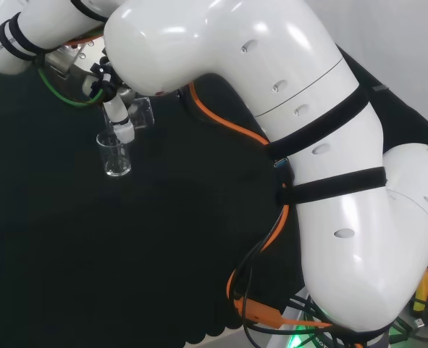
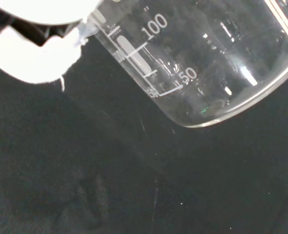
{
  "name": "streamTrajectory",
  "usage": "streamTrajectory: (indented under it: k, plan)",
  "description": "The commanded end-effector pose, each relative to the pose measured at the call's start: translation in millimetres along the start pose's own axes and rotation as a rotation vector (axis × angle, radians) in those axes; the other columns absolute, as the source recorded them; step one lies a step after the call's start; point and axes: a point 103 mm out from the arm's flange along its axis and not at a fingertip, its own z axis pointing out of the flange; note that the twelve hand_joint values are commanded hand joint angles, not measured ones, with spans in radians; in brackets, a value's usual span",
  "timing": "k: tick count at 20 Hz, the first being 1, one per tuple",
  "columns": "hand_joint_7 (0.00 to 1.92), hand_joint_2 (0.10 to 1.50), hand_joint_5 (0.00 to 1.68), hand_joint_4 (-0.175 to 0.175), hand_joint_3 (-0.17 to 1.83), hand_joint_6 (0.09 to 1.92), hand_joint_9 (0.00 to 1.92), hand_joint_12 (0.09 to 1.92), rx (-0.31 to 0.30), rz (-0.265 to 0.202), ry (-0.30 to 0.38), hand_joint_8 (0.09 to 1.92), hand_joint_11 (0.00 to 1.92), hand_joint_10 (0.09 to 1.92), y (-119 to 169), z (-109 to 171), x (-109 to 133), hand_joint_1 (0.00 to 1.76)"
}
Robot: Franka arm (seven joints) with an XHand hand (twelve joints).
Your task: Pour the water from the handheld beaker into the one on the table.
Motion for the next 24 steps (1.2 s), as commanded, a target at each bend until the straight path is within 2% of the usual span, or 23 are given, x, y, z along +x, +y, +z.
streamTrajectory:
  k: [1,8,13,15,24]
  plan:
    - [1.74,0.58,1.25,0.139,0.83,0.8,1.48,0.8,-0.001,0.001,0.001,0.18,1.38,0.78,-1,-1,-1,1.14]
    - [1.74,0.58,1.25,0.139,0.83,0.8,1.48,0.79,0.01,-0.002,0.018,0.18,1.38,0.78,-4,16,-19,1.14]
    - [1.74,0.58,1.25,0.139,0.83,0.8,1.48,0.79,0.019,-0.001,0.013,0.18,1.38,0.78,-2,17,-19,1.14]
    - [1.74,0.58,1.25,0.14,0.83,0.8,1.48,0.79,0.03,0.007,-0.007,0.18,1.38,0.78,-2,7,-10,1.14]
    - [1.74,0.58,1.25,0.14,0.83,0.8,1.48,0.79,0.021,0.007,0.008,0.19,1.38,0.78,-2,4,-9,1.14]
